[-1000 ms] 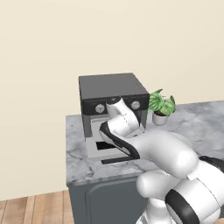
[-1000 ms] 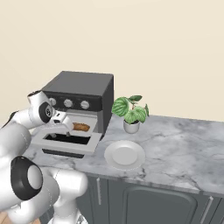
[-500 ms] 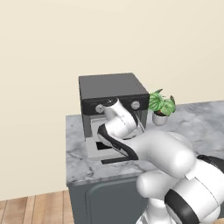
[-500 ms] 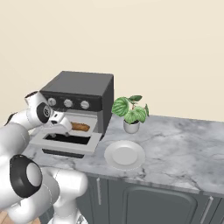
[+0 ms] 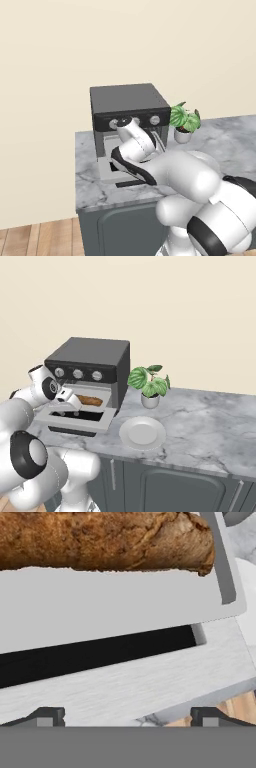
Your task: Pull the toaster oven rack outwards. Pick up the baguette from the plate and place it on the toaster oven rack. Close the toaster oven door fully and set the temperature to the lowest setting.
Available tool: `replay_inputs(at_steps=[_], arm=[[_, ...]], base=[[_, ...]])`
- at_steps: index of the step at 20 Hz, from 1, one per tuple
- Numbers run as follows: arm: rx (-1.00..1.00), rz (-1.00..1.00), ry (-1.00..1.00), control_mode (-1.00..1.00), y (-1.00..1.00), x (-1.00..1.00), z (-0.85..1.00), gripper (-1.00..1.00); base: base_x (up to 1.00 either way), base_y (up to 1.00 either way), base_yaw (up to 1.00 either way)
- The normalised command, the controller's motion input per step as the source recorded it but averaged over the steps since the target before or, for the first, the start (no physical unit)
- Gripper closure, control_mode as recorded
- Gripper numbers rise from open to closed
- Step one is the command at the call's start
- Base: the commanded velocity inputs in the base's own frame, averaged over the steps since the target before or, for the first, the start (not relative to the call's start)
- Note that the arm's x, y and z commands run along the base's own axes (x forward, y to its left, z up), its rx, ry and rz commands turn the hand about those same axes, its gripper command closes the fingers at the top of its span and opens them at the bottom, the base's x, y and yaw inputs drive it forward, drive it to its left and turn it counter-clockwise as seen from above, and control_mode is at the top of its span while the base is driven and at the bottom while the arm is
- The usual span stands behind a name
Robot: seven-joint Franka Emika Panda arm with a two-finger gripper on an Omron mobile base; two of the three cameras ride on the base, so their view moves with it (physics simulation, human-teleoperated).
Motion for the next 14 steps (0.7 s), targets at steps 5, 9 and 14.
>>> replay_inputs(at_steps=[5,9,14], arm=[[0.00,-0.03,0.00,-1.00,0.02,0.00,0.00,-1.00],[0.00,-0.04,-0.02,-1.00,0.10,0.01,0.00,-1.00],[-0.01,-0.04,-0.01,-1.00,0.12,0.09,-0.02,-1.00]], base=[[0.00,0.00,0.00],[0.00,0.00,0.00],[0.00,0.00,0.00]])
